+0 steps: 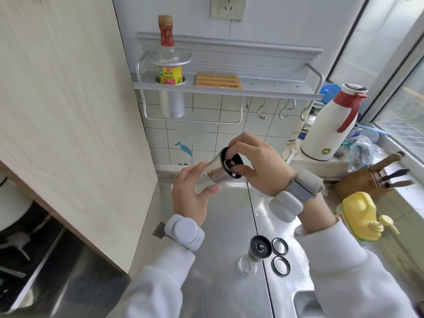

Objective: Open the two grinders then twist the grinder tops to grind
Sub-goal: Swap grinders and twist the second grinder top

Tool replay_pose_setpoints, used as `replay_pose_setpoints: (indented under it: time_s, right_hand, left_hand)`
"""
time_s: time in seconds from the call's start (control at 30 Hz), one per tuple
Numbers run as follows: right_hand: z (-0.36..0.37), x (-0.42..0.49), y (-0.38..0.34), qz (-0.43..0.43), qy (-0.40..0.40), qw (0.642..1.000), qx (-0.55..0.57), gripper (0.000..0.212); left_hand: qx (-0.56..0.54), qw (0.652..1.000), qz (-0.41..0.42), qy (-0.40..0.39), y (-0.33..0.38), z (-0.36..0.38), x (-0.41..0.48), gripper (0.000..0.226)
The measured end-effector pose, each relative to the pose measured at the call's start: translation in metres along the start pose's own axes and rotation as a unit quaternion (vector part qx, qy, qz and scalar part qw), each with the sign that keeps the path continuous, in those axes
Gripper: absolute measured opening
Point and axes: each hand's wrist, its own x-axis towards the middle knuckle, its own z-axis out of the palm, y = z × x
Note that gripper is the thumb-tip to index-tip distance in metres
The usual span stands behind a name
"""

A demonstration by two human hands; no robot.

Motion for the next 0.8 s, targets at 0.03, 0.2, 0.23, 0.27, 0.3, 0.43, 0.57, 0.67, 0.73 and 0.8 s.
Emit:
replay_pose_setpoints:
  time_s: [0.03, 0.2, 0.23, 0.27, 0.3, 0.43, 0.57, 0.67, 0.73, 0.8]
  right_hand:
    - [-0.0004, 0.0002, 0.0007, 0.000, -0.003, 1.000, 0.006, 0.022]
    - [0.0030, 0.0013, 0.0025, 0.028, 0.034, 0.999, -0.001, 0.020]
    - [0.0035, 0.0015, 0.0020, 0.028, 0.040, 0.999, 0.000, 0.019]
    - [0.0038, 0.0016, 0.0017, 0.023, 0.040, 0.999, 0.004, 0.018]
    - [0.0032, 0.0015, 0.0016, 0.015, 0.034, 0.999, 0.007, 0.017]
    - [0.0010, 0.0003, 0.0025, -0.002, -0.003, 1.000, -0.005, 0.021]
    - [0.0050, -0.0014, 0.0009, 0.046, 0.026, 0.998, -0.035, 0.024]
    - [0.0075, -0.0019, 0.0000, 0.069, 0.043, 0.996, -0.038, 0.026]
    - [0.0062, -0.0020, 0.0005, 0.072, 0.033, 0.997, -0.025, 0.020]
    - [0.0045, -0.0027, 0.0023, 0.063, 0.013, 0.998, -0.010, 0.013]
  left_hand:
    - [0.001, 1.000, 0.002, 0.000, -0.0003, -0.0003, -0.0002, 0.056]
    - [0.002, 1.000, -0.007, -0.003, -0.0007, -0.0007, 0.0014, 0.056]
    - [0.003, 1.000, -0.007, -0.002, -0.0004, -0.0011, 0.0021, 0.056]
    - [0.003, 1.000, -0.006, -0.001, -0.0005, -0.0014, 0.0027, 0.056]
    - [0.004, 1.000, -0.004, 0.000, -0.0004, -0.0017, 0.0030, 0.056]
    - [0.006, 1.000, -0.008, -0.005, -0.0026, -0.0017, 0.0006, 0.056]
    - [0.002, 1.000, 0.002, -0.002, -0.0026, 0.0006, -0.0010, 0.056]
    - [0.005, 1.000, 0.003, -0.003, -0.0017, 0.0032, -0.0007, 0.056]
    - [0.010, 1.000, 0.006, -0.007, -0.0024, 0.0044, -0.0015, 0.055]
    - [0.015, 1.000, 0.008, -0.006, -0.0045, 0.0053, -0.0023, 0.055]
